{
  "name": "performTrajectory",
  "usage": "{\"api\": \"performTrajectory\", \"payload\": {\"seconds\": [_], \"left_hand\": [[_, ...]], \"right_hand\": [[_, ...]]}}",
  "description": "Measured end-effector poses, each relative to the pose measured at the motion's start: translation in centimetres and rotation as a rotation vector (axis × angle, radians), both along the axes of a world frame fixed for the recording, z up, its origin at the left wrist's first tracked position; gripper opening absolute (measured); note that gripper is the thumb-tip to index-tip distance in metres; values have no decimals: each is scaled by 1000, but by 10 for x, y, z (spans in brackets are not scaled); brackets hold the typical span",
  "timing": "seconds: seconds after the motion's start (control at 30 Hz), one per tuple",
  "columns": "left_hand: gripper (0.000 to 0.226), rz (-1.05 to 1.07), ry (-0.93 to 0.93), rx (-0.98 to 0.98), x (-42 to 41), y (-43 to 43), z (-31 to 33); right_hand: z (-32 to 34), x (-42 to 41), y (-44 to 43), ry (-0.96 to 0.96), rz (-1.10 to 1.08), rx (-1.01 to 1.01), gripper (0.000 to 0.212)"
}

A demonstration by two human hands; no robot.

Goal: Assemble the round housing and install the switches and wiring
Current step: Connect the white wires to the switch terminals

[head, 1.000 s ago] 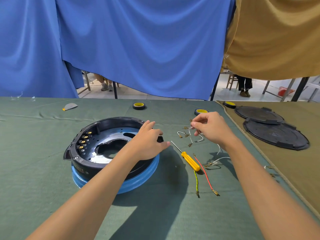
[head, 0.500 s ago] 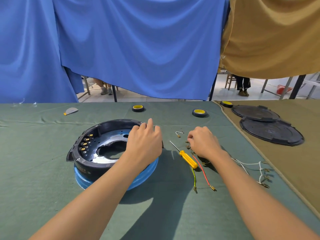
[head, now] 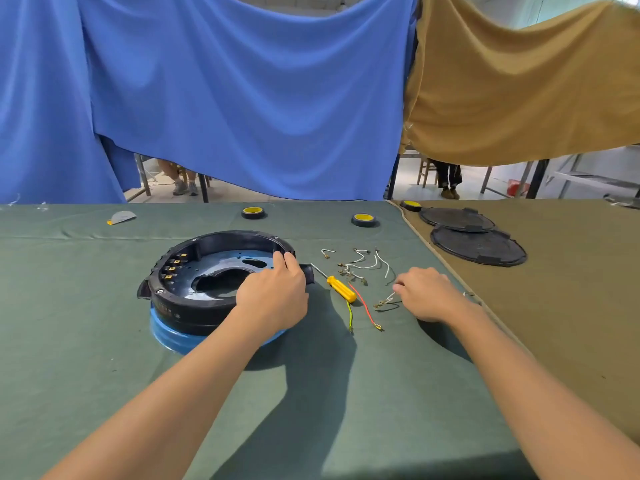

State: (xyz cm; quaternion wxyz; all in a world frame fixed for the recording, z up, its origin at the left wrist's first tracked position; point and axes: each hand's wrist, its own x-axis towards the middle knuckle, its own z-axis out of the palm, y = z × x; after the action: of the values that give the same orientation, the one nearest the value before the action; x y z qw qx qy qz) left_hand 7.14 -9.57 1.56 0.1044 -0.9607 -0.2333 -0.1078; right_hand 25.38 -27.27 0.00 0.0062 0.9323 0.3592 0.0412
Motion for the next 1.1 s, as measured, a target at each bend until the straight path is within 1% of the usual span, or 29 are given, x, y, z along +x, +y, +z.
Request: {"api": "performTrajectory", "payload": {"seconds": [0.1,0.17,0.23,0.3,0.47,0.53,0.6,0.67,0.77,0.83,0.9,0.93,0.97,1.03,1.1], "left_hand": [[46,-24,-9,11,-6,-8,1],[45,-38,-14,20,-9,-10,2],[45,-54,-17,-6,-12,-10,2],[45,-66,-20,-54,-13,-10,3],[43,-84,-30,-159,-13,-7,6],[42,-96,-55,-166,-12,-5,9],[44,-122,-125,-203,-11,-4,12],[49,-157,-219,-301,-12,-5,16],[56,-213,-365,-548,-17,-4,25],[66,-243,-432,-660,-23,-3,33],[69,-269,-456,-725,-26,3,39],[67,-278,-465,-764,-27,7,40],[59,-280,-475,-810,-29,11,42],[37,-277,-500,-892,-32,19,45],[21,-272,-538,-958,-33,29,45]], "right_hand": [[4,-10,-5,101,10,25,40],[7,-14,-8,142,28,49,35],[10,-17,-10,128,45,31,26],[13,-22,-12,87,39,31,26],[29,-33,-3,8,36,223,29],[43,-37,6,44,78,355,28],[58,-39,16,97,115,525,21],[71,-42,28,139,137,659,21],[83,-47,48,222,123,813,20],[89,-51,62,272,95,882,22],[93,-53,75,312,72,922,25],[94,-55,81,332,61,933,26],[95,-56,87,352,48,943,27],[96,-59,97,394,14,977,27],[98,-61,107,467,-33,1042,21]]}}
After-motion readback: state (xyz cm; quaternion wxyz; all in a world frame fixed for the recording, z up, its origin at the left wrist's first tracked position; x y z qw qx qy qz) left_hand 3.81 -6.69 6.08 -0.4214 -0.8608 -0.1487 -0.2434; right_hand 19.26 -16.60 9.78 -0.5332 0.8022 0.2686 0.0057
